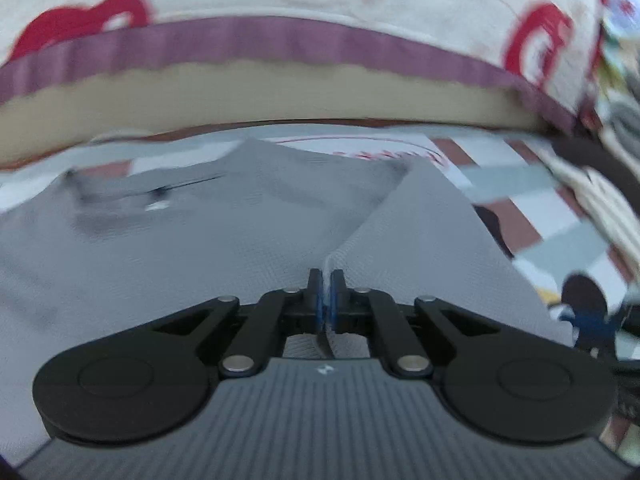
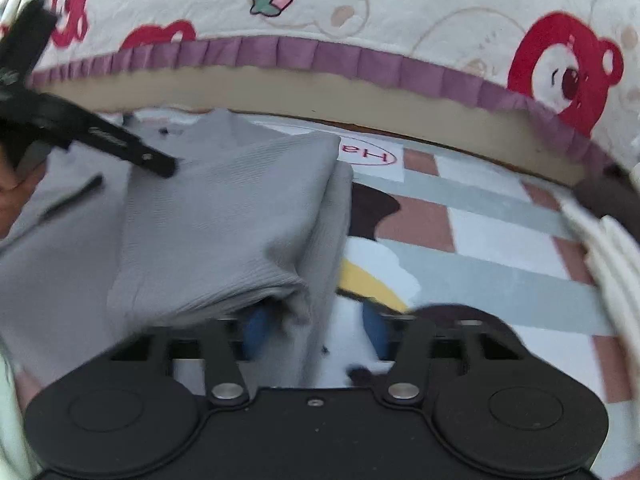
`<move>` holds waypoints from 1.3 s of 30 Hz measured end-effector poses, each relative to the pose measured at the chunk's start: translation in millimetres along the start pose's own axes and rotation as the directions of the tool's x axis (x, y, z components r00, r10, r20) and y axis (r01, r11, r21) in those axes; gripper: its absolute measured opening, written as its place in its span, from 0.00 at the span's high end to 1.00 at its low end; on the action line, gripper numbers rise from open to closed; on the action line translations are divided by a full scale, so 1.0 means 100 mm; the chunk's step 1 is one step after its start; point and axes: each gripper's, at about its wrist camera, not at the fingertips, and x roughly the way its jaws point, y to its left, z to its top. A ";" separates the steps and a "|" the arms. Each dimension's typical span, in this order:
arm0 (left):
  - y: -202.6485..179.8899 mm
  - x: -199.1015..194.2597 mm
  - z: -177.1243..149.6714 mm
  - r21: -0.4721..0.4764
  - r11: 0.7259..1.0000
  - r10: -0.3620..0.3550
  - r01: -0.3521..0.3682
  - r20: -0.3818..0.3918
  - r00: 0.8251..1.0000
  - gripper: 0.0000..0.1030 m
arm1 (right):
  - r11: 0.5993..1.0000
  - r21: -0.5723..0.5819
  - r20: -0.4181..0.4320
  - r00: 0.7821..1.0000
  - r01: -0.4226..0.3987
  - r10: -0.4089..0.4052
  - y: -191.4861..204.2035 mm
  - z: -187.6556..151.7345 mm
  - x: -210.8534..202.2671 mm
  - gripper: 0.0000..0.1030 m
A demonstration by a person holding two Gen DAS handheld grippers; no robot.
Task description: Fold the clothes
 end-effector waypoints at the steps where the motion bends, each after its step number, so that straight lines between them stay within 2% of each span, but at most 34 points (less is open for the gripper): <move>1: 0.06 -0.03 0.00 -0.029 1.000 0.005 -0.005 -0.008 1.000 0.97 | 1.000 0.011 0.007 1.000 -0.005 0.005 -0.01 0.02 -0.03 0.92; 3: 0.18 -0.01 -0.05 -0.072 0.997 -0.013 0.009 -0.056 0.998 0.97 | 0.999 0.032 0.021 1.000 -0.014 0.013 -0.02 0.05 -0.08 0.92; 6: 0.31 0.05 -0.14 -0.186 0.981 -0.080 0.056 -0.124 0.989 0.97 | 0.999 0.048 -0.008 1.000 0.003 -0.003 -0.02 0.01 -0.08 0.93; 12: 0.27 -0.01 -0.14 -0.175 0.983 -0.078 0.048 -0.166 0.983 0.94 | 0.996 0.067 -0.056 0.997 0.061 -0.057 0.03 -0.04 -0.02 0.92; 13: 0.29 -0.04 -0.15 -0.190 0.981 -0.078 0.044 -0.175 0.981 0.88 | 0.995 0.077 -0.058 0.996 0.067 -0.063 0.03 -0.04 -0.02 0.91; 14: 0.31 -0.09 -0.14 -0.196 0.980 -0.082 0.045 -0.185 0.979 0.76 | 0.994 0.086 -0.059 0.996 0.073 -0.068 0.02 -0.05 -0.02 0.85; 16: 0.39 -0.30 -0.13 -0.170 0.985 -0.056 0.026 -0.171 0.984 0.63 | 0.991 0.105 -0.062 0.995 0.085 -0.079 0.01 -0.06 -0.03 0.82; 17: 0.45 -0.43 -0.13 -0.151 0.989 -0.035 0.010 -0.159 0.987 0.63 | 0.989 0.114 -0.064 0.994 0.091 -0.084 0.01 -0.07 -0.03 0.82; 20: 0.69 -0.86 -0.13 -0.111 0.993 0.037 -0.050 -0.112 0.993 0.61 | 0.979 0.195 -0.070 0.997 0.055 -0.042 -0.07 -0.10 -0.08 0.75; 22: 1.00 -1.21 -0.18 -0.122 0.988 0.090 -0.098 -0.075 0.993 0.60 | 0.962 0.271 -0.060 0.997 -0.025 0.043 -0.16 -0.13 -0.15 0.74; 24: 1.42 -1.58 -0.34 -0.161 0.980 0.112 -0.119 -0.048 0.993 0.61 | 0.931 0.348 -0.040 0.990 -0.113 0.135 -0.26 -0.16 -0.22 0.72; 26: 1.84 -1.87 -0.57 -0.190 0.977 0.097 -0.101 -0.031 0.995 0.65 | 0.899 0.392 -0.029 0.974 -0.195 0.223 -0.31 -0.19 -0.28 0.68; 29: 2.21 -2.14 -0.87 -0.193 0.980 0.050 -0.056 -0.032 0.998 0.66 | 0.866 0.424 -0.030 0.951 -0.266 0.307 -0.34 -0.25 -0.33 0.65; 33: 2.29 -2.16 -1.13 -0.162 0.986 -0.038 0.028 -0.055 0.998 0.63 | 0.850 0.448 -0.062 0.939 -0.276 0.338 -0.33 -0.36 -0.37 0.65; 36: 2.13 -1.99 -1.23 -0.044 0.998 -0.038 0.034 -0.097 0.995 0.62 | 0.856 0.436 -0.058 0.941 -0.276 0.333 -0.32 -0.42 -0.45 0.64; 39: 2.04 -1.81 -1.28 0.005 1.000 -0.006 0.007 -0.138 0.990 0.60 | 0.867 0.417 -0.053 0.945 -0.272 0.322 -0.33 -0.46 -0.53 0.65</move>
